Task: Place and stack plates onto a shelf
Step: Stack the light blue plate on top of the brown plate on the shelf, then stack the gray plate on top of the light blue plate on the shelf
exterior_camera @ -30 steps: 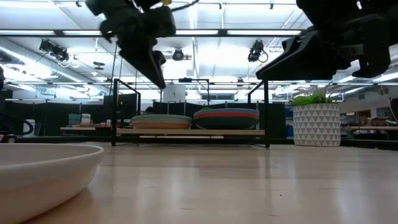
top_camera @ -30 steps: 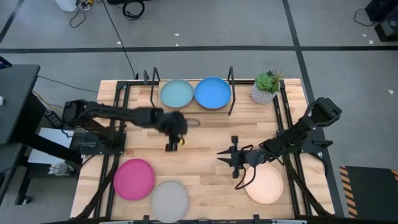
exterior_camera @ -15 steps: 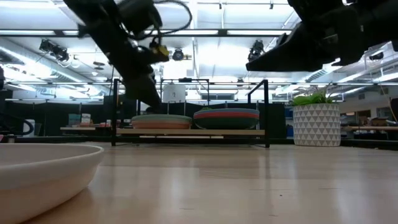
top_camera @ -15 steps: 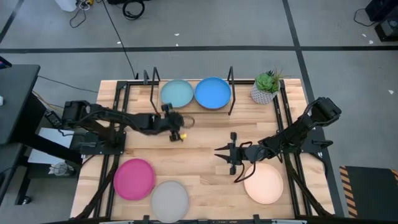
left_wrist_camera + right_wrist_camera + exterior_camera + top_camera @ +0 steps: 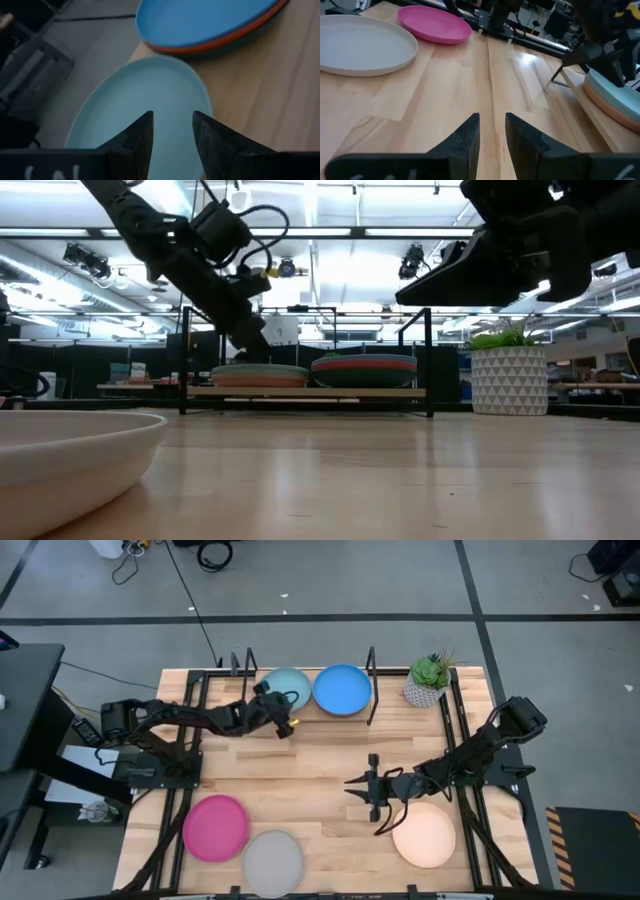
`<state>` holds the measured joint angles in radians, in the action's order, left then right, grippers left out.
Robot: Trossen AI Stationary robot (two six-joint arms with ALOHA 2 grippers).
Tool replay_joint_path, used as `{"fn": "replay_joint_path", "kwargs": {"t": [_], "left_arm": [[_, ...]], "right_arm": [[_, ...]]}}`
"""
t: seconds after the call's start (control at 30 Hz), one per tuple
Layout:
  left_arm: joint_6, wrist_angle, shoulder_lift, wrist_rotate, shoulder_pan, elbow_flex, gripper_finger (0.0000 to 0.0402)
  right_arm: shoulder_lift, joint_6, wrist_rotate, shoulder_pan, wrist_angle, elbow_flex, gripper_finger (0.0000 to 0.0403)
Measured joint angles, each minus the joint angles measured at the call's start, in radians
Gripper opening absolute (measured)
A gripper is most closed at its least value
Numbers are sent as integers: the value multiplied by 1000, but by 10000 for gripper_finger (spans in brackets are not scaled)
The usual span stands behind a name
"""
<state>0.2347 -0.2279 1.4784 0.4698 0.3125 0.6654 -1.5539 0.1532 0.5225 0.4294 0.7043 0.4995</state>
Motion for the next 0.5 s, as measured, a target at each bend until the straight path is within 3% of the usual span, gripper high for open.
{"fn": "replay_joint_path", "kwargs": {"t": [0.17, 0.5], "left_arm": [[-69, 44, 0, -89, 45, -21, 144], [-20, 71, -14, -59, 12, 13, 144]], "right_arm": [[0, 3, 0, -1, 9, 0, 99], [0, 10, -2, 0, 8, 0, 99]]}}
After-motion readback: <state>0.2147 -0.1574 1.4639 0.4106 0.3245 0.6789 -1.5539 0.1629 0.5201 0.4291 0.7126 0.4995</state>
